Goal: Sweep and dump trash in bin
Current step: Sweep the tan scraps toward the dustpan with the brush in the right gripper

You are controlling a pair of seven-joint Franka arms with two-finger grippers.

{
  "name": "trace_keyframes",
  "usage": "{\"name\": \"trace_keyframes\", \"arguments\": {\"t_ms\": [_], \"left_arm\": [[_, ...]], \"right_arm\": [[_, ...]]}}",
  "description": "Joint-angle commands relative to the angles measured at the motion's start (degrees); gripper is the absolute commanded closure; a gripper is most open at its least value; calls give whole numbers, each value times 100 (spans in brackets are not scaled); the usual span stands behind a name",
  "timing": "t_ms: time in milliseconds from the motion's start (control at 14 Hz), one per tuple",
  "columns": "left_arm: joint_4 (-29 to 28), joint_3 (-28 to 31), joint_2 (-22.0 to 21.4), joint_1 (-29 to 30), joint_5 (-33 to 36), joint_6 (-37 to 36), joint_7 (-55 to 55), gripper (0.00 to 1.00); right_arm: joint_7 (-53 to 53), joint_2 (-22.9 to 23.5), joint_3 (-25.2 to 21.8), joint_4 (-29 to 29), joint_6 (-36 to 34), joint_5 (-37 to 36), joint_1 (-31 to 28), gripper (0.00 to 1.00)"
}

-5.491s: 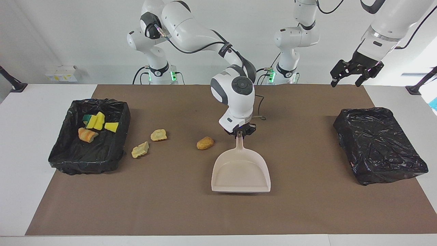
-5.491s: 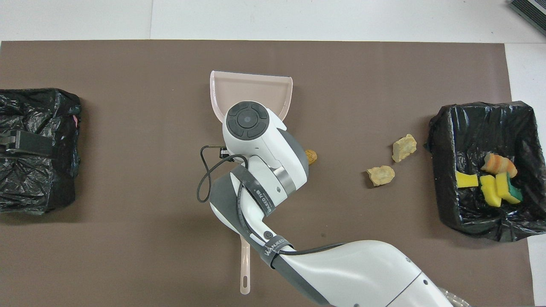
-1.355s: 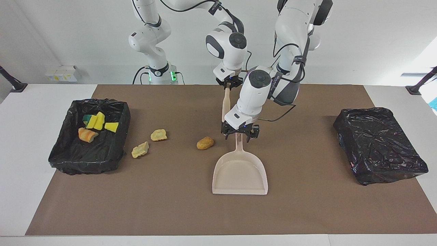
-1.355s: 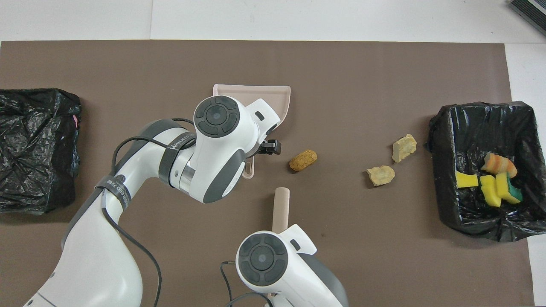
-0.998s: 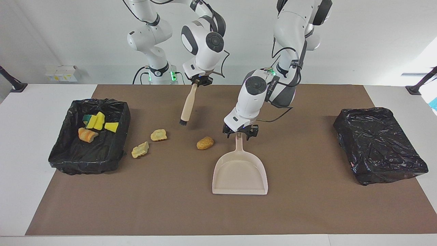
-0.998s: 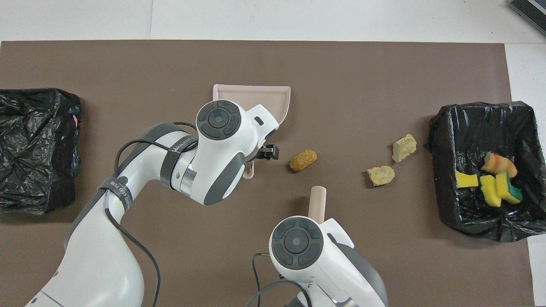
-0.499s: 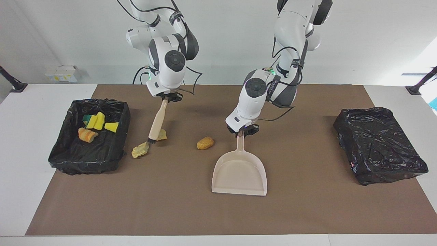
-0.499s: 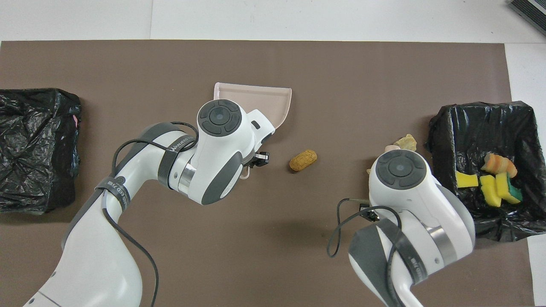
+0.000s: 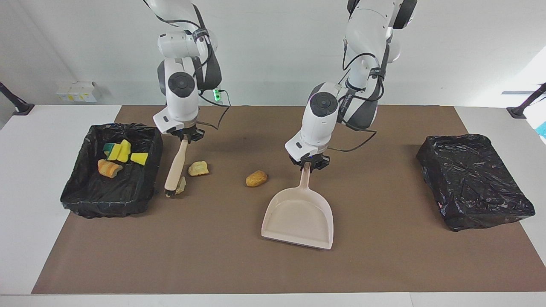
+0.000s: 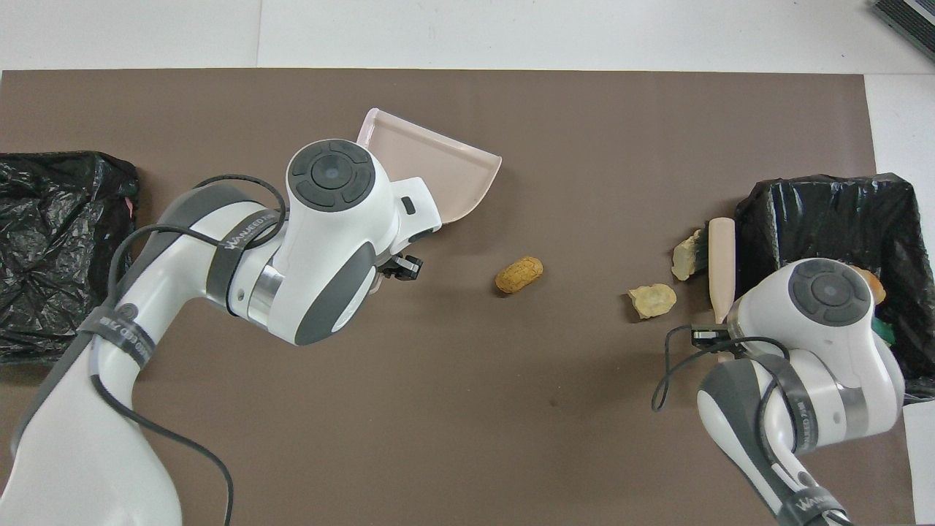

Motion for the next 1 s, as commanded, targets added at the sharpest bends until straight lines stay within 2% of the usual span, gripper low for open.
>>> {"name": "trace_keyframes", "arguments": {"t_ms": [0, 143, 285, 428, 570, 713, 927], "left_arm": [[-154, -21, -497, 286, 190, -679, 1288, 100], [-198, -21, -603, 436, 531, -1049, 2273, 100], [-714, -21, -892, 437, 954, -990, 3135, 100], [-988, -39, -1077, 358, 1270, -989, 3480, 100], [-1216, -56, -1191, 348, 1254, -850, 4312, 100], [-1576, -74, -1323, 340, 1193, -263, 5122, 100], [-1648, -83, -1228, 234, 815, 144, 5091, 100]], "right_arm": [[-141, -166, 109, -236, 46, -51, 57, 100], [-465, -174, 109, -227, -129, 316, 329, 100], [-677, -157, 109, -166, -209, 984, 601, 100], [-634, -131, 109, -96, -226, 1398, 917, 100], [-616, 27, 109, 228, -392, 1985, 1251, 100], [-581, 220, 118, 624, -534, 2566, 1524, 100], [-581, 405, 118, 1011, -604, 3033, 1754, 100]]}}
